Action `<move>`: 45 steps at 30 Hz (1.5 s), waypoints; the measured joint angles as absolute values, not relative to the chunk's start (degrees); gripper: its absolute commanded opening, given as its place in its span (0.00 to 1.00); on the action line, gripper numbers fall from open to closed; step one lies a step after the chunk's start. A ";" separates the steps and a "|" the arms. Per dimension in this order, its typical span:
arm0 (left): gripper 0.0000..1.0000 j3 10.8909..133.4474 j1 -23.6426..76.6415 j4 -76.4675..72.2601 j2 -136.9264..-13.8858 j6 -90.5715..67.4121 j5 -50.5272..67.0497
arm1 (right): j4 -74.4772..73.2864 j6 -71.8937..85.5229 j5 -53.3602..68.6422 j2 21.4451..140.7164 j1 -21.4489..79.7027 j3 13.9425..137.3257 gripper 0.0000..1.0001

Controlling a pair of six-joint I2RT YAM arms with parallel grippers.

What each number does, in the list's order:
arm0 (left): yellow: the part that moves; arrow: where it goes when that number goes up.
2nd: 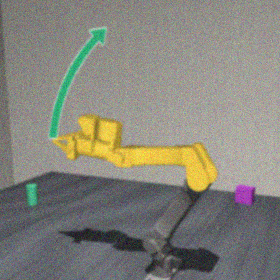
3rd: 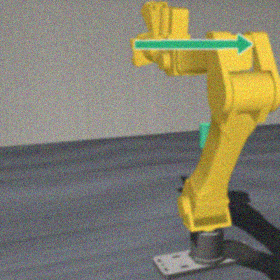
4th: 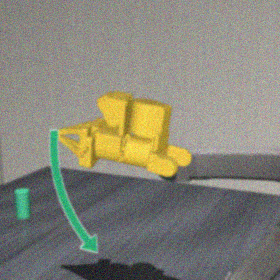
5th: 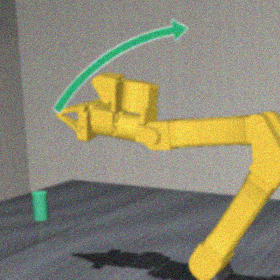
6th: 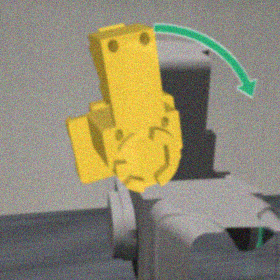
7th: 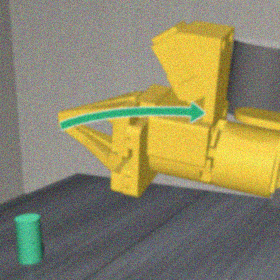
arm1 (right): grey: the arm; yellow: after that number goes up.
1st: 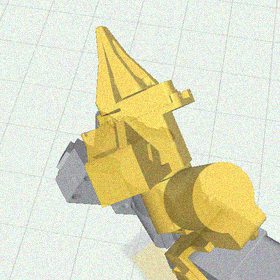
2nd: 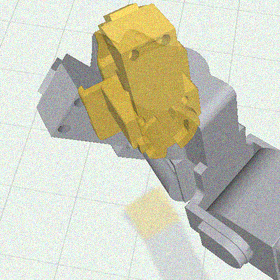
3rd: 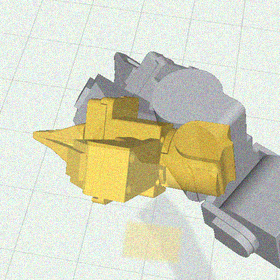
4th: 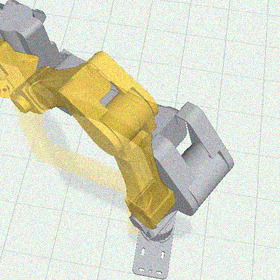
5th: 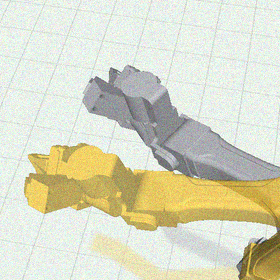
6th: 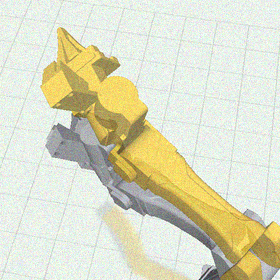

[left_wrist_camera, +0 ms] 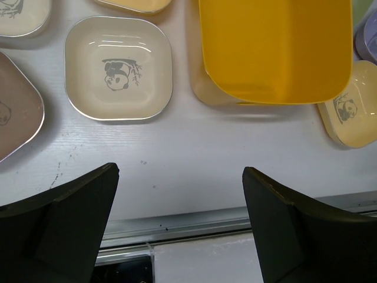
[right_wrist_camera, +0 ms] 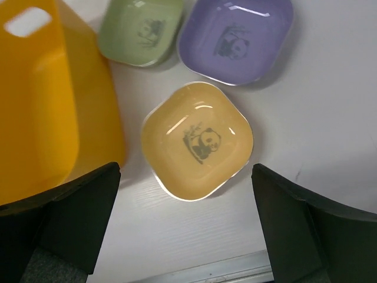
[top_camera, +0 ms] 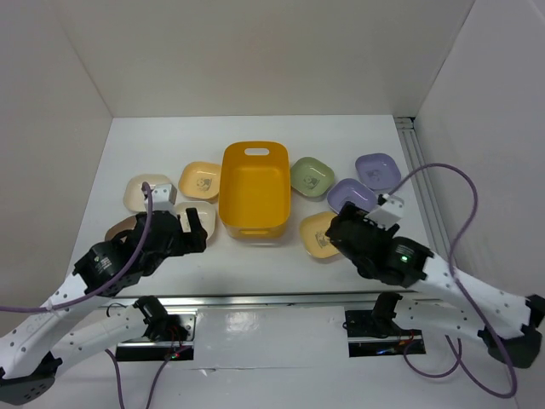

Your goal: Place the plates into the plastic bin on the countertop

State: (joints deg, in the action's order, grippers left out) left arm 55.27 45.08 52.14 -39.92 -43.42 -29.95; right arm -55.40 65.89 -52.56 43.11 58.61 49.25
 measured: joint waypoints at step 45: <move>1.00 54.08 45.08 49.52 -37.06 -40.71 -26.94 | -16.47 43.53 -18.94 61.84 25.36 24.56 0.00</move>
